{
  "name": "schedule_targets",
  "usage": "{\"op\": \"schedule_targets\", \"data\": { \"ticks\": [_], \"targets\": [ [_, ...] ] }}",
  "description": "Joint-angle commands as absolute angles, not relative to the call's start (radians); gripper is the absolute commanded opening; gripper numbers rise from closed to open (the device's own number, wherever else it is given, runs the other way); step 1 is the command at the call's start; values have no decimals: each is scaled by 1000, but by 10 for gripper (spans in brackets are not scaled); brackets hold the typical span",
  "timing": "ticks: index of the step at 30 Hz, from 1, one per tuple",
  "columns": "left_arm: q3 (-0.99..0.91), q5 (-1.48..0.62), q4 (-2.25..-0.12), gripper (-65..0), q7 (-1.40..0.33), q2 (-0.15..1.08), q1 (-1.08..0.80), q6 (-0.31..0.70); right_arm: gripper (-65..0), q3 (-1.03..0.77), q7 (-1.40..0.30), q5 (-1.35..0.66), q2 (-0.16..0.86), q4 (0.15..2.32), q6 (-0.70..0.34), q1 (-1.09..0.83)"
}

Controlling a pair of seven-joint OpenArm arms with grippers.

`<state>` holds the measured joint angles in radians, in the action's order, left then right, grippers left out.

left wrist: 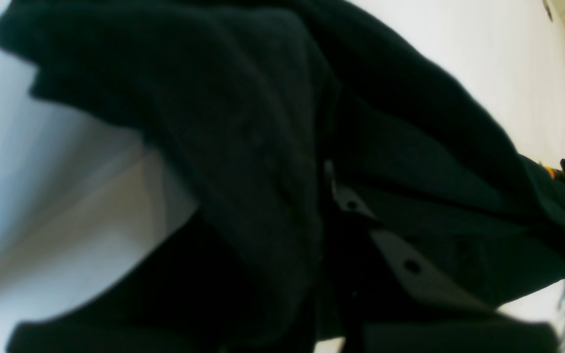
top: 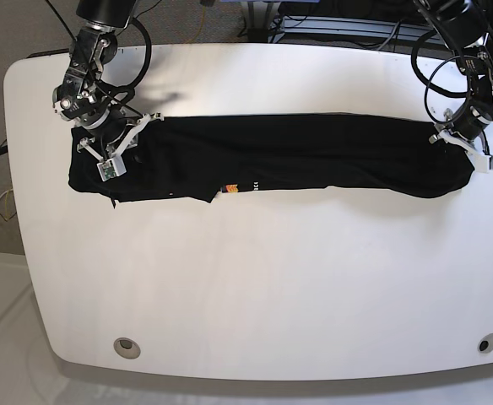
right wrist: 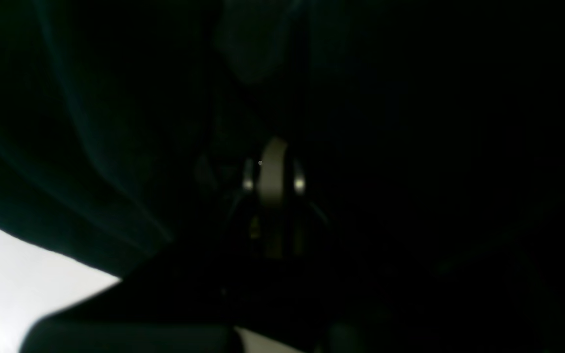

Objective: Fold the T-shirt properly
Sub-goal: 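Grasp the strip end with the left gripper and lift it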

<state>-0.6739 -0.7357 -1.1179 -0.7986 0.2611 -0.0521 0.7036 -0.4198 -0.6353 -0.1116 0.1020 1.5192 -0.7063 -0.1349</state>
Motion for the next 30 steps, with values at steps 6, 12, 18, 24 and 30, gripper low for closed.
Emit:
{"op": "schedule_targets", "data": {
  "ticks": [6,12,18,24,30],
  "targets": [
    [-674,-727,-1237,-650,-809,265,-44,698,-650,-418,-728,-45,102,1512,-698,-150],
    [-671,-720,-1429,-650,-816,199,-48,698,-650,-418,-728,-45,101,1512,-698,-150],
    [-621,-720,-1550,-650,-871,153,-38,698,-650,-418,-728,-45,101,1512,-698,-150],
    [-547,-725,-1632,-650,-872,104,-25,698,-650,-418,-728,-45,101,1512,-698,-150],
    [-481,-727,-1664,-650,-872,62,-22,698,-650,-418,-728,-45,101,1512,-698,-150]
  ]
}}
